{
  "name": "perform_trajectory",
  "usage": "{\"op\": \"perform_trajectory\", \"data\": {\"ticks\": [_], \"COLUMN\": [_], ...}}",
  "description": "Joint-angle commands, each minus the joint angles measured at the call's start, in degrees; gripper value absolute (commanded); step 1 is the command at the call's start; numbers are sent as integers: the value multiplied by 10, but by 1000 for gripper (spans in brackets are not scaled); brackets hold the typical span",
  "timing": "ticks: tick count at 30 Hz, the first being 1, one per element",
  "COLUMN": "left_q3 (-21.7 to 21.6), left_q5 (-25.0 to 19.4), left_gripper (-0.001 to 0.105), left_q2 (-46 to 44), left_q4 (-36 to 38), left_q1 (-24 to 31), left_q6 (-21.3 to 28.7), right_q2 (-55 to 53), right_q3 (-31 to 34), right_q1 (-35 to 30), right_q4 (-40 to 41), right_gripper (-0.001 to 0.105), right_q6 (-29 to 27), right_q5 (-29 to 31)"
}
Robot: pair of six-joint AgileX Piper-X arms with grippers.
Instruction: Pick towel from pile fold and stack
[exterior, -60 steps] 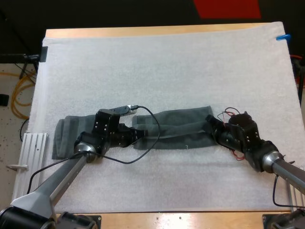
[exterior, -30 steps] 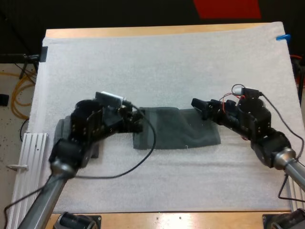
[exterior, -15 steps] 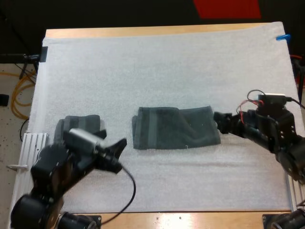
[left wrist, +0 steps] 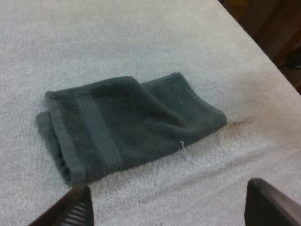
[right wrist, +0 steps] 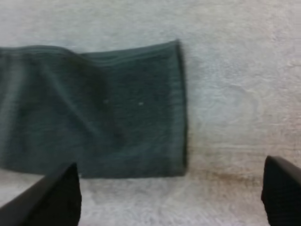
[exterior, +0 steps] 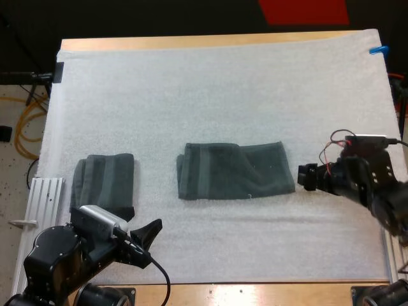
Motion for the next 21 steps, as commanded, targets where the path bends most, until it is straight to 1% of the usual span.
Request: {"op": "perform_trajectory", "data": {"ticks": [1, 3, 4, 6, 9, 10, 12, 13, 15, 21], "left_q3": [-3, -3, -3, -3, -3, -3, -3, -3, -3, -3], "left_q5": [1, 5, 6, 16, 35, 35, 43, 43, 43, 43], "left_gripper": [65, 65, 65, 65, 65, 65, 65, 65, 65, 65], "left_q2": [-1, -1, -1, -1, -1, -1, -1, -1, -1, -1], "left_q4": [0, 0, 0, 0, 0, 0, 0, 0, 0, 0], "left_q1": [1, 1, 1, 1, 1, 1, 1, 1, 1, 1], "left_q6": [-4, -4, -4, -4, -4, -4, -4, -4, -4, -4], "right_q2": [14, 53, 61, 99, 153, 163, 201, 207, 236, 304], "right_q3": [-5, -5, -5, -5, -5, -5, -5, -5, -5, -5], "right_q1": [-16, -56, -63, -97, -138, -142, -162, -163, -169, -168], "right_q4": [-4, -14, -17, -27, -35, -36, -37, -37, -37, -46], "right_gripper": [75, 75, 75, 75, 75, 75, 75, 75, 75, 75], "right_q6": [-11, -27, -31, -45, -53, -53, -53, -53, -53, -53], "right_q5": [-10, -70, -80, -118, -161, -172, -220, -229, -278, -333]}}
